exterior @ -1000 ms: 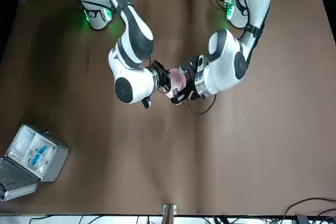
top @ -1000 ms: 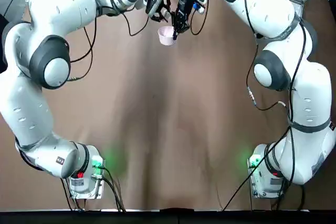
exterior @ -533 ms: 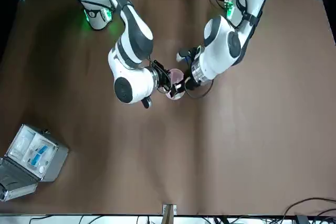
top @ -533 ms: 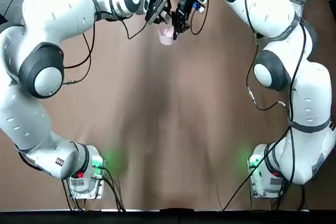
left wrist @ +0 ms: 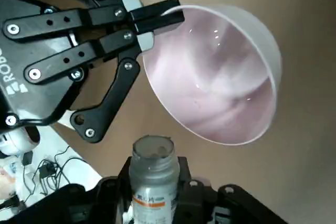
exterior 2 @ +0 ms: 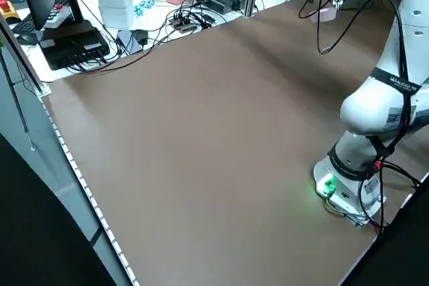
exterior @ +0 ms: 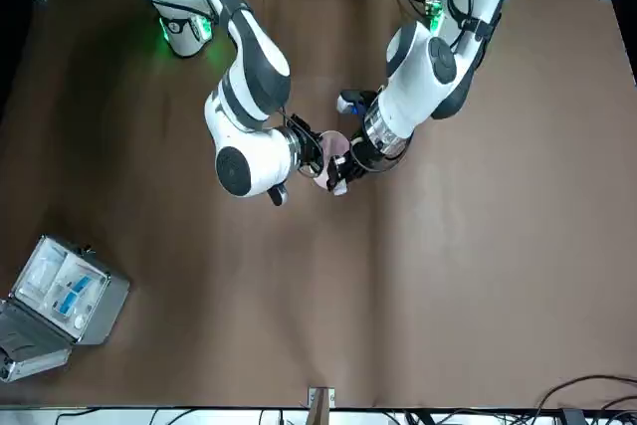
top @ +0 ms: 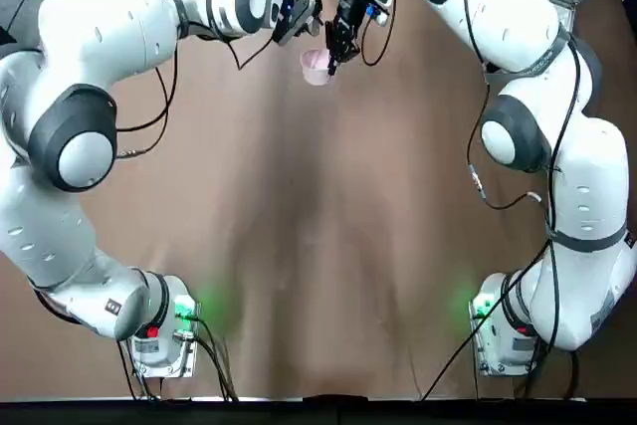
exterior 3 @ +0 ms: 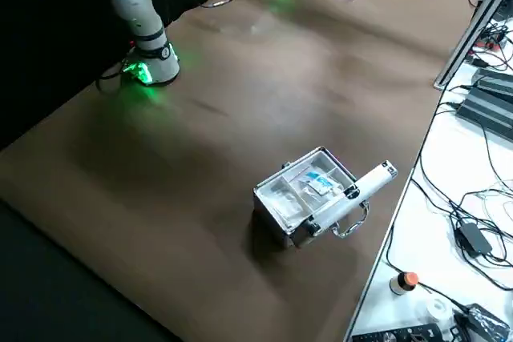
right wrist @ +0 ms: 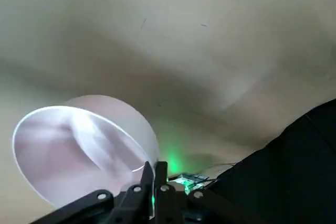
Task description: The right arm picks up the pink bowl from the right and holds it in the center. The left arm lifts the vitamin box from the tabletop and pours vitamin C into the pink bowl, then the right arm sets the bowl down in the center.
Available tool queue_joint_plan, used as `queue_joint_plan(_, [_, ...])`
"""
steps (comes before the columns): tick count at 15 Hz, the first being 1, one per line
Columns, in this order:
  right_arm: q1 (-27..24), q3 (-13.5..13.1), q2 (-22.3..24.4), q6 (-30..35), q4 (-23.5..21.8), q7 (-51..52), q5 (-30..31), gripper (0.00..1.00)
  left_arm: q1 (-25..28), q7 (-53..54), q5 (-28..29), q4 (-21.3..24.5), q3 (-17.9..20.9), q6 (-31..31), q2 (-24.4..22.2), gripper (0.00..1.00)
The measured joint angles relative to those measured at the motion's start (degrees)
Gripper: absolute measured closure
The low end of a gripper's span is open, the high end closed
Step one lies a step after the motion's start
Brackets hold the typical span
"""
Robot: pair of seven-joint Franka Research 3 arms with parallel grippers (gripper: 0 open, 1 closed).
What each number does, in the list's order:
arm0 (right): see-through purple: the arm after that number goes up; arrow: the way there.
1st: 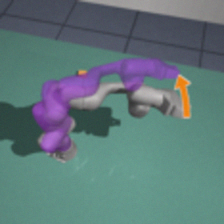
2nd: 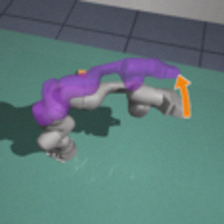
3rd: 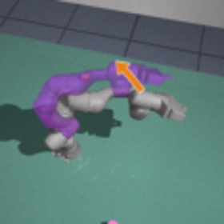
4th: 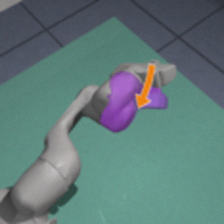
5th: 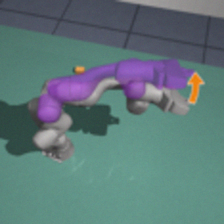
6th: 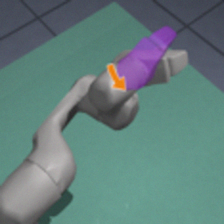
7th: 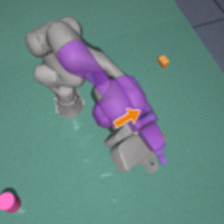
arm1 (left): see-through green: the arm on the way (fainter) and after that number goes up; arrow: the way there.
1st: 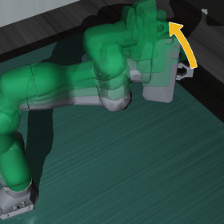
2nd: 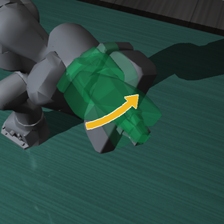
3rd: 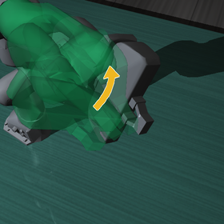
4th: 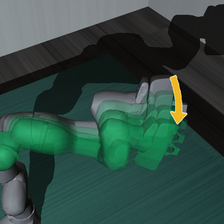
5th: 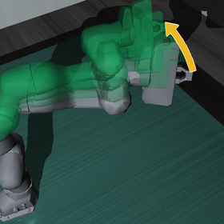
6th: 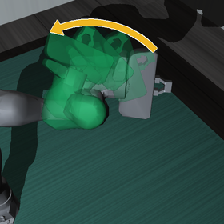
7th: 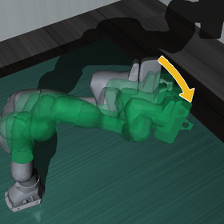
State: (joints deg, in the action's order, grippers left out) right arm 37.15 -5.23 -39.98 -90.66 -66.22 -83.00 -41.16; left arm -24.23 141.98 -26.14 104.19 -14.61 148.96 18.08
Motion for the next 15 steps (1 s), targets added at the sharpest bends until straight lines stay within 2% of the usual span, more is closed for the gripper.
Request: queue_joint_plan(15, [-0.01, -0.01, 0.0, 0.02, 0.07, 0.01, 0.0, 0.97, -2.24, 0.13, 11.18, 4.14, -0.39, 10.62, 0.0, 0.65])
